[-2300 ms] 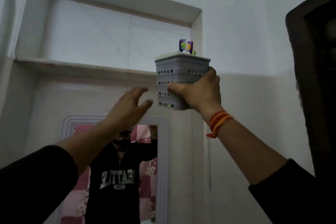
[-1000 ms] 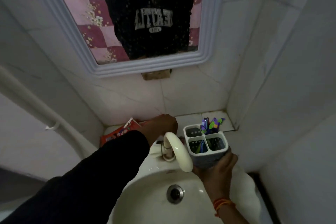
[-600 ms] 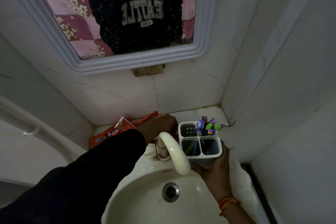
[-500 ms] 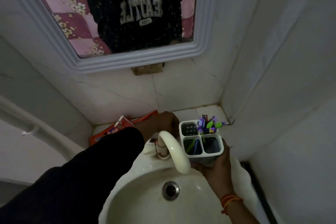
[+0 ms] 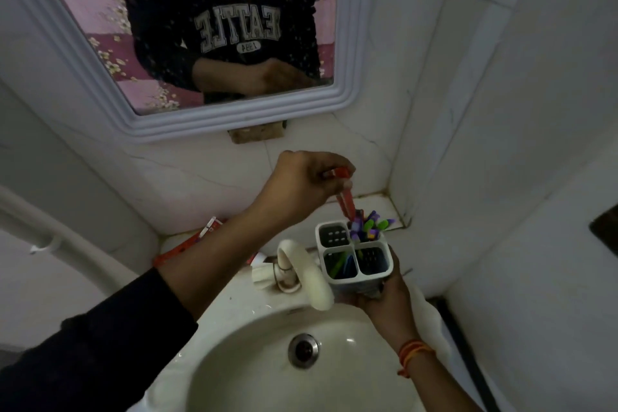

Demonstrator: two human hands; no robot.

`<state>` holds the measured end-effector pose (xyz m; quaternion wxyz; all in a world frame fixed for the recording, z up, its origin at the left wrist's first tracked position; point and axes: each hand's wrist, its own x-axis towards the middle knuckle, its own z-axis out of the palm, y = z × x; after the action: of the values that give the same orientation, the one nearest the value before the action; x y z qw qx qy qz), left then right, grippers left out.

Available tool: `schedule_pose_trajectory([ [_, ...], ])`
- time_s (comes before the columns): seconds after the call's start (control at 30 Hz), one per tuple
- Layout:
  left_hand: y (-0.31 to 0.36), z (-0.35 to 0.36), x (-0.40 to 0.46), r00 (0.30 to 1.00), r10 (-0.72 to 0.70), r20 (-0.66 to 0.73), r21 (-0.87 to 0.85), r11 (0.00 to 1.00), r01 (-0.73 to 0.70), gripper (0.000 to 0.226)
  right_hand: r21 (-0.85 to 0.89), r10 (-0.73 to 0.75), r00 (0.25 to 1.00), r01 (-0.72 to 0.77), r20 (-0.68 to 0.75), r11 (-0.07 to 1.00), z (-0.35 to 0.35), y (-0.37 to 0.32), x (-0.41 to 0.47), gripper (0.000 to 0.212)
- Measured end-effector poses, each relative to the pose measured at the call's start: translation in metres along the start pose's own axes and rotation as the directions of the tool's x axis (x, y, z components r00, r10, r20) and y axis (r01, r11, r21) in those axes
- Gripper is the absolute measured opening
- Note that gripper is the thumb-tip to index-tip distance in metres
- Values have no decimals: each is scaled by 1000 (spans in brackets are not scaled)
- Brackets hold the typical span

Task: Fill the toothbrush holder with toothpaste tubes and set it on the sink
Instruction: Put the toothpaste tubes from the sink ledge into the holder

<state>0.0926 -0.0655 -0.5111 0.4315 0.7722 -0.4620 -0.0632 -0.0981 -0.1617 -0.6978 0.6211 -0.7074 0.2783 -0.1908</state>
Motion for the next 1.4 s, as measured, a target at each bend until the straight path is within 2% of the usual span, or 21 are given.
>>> schedule_pose_trajectory([
  [0.07,23,3,-8,998,39,53,61,997,-42,25,-89,45,999,-44,12,995,-1,-4,-1,93],
  [0.13,36,12,-14,995,33,91,95,995,-41,26,-105,55,998,-51,31,993,-2,-5,-2,97],
  [0.3,40,46,-24,969,23,248,226,971,-81,26,-114,47,998,-42,48,993,-4,-8,0,89],
  [0.37,37,57,-25,954,-14,300,243,968,-62,28,-86,50,997,-44,66,995,-6,-8,1,85],
  [0.47,30,66,-28,924,-6,383,334,933,-133,25,30,86,994,-88,71,996,-3,-13,4,85],
  [0.57,20,54,-25,935,-23,355,263,962,-76,20,167,104,992,-115,75,979,-4,-10,5,72],
  [0.63,10,35,-20,964,-57,261,210,978,1,19,168,107,991,-118,75,979,-5,-6,4,70],
  [0.7,-13,13,-16,973,-155,170,220,969,116,20,219,115,990,-130,81,967,-4,-6,2,73],
  [0.77,-47,-6,-16,957,-246,154,381,909,173,25,280,125,986,-152,110,948,-4,-10,2,67],
  [0.83,-86,-18,-26,868,-411,277,636,756,155,34,293,140,983,-170,122,941,-3,-11,2,57],
  [0.9,-121,-22,-39,751,-548,369,800,599,44,43,315,147,981,-180,125,932,-1,-6,2,68],
  [0.97,-132,-22,-53,704,-599,382,860,509,-33,45,325,155,980,-189,129,926,-1,-3,3,82],
  [1.0,-132,-22,-58,698,-605,382,877,476,-67,42,322,148,980,-184,133,929,-2,-3,3,79],
  [1.07,-128,-21,-65,716,-582,387,895,422,-141,39,317,132,982,-169,134,933,-2,-4,4,75],
  [1.17,-131,-24,-64,748,-520,414,898,366,-243,50,311,145,981,-179,130,933,0,-5,7,92],
  [1.23,-125,-31,-60,766,-517,382,894,417,-164,56,280,107,987,-137,121,950,0,-3,5,91],
  [1.33,-88,-42,-43,805,-474,357,855,513,-77,47,271,84,990,-111,110,956,-1,-4,4,83],
  [1.4,-60,-47,-32,865,-389,318,838,542,-64,45,176,23,995,-39,94,984,0,-2,3,92],
])
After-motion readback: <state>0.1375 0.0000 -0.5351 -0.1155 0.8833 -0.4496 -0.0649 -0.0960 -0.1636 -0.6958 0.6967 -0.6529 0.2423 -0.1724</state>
